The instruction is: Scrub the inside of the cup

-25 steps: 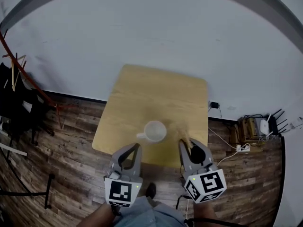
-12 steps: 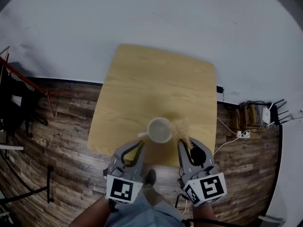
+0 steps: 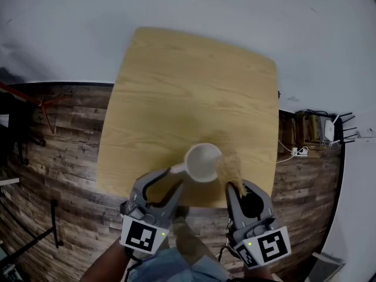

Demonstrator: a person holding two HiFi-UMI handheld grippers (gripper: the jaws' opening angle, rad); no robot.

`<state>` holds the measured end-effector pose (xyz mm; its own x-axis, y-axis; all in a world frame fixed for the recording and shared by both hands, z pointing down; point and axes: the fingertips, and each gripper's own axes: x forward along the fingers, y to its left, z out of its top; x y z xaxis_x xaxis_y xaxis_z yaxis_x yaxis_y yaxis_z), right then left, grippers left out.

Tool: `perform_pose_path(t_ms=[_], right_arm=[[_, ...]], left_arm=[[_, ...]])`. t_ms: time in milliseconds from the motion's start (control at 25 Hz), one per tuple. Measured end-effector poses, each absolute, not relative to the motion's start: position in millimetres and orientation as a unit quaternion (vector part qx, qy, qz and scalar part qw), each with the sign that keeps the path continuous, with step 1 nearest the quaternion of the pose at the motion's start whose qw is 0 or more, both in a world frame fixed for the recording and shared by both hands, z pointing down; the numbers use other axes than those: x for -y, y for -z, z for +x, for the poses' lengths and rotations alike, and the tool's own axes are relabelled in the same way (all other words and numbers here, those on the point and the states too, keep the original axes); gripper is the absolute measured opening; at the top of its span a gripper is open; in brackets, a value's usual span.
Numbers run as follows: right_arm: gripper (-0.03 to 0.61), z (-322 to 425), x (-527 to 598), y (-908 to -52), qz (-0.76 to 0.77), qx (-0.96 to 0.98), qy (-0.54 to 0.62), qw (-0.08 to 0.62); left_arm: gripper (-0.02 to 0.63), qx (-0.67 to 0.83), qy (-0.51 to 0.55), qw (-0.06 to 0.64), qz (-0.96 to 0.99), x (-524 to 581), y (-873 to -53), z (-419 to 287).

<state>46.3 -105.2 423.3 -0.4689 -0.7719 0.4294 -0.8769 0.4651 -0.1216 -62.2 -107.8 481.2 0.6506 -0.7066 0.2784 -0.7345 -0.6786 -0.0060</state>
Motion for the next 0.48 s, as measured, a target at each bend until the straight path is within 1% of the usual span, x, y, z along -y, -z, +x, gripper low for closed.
perform_pose_path(t_ms=[480], right_arm=[[0.057,46,109,-434,0.504,0.828,-0.182,0.167]], left_arm=[[0.163,0.312,-0.181,0.053,0.931,110,-532,-49]])
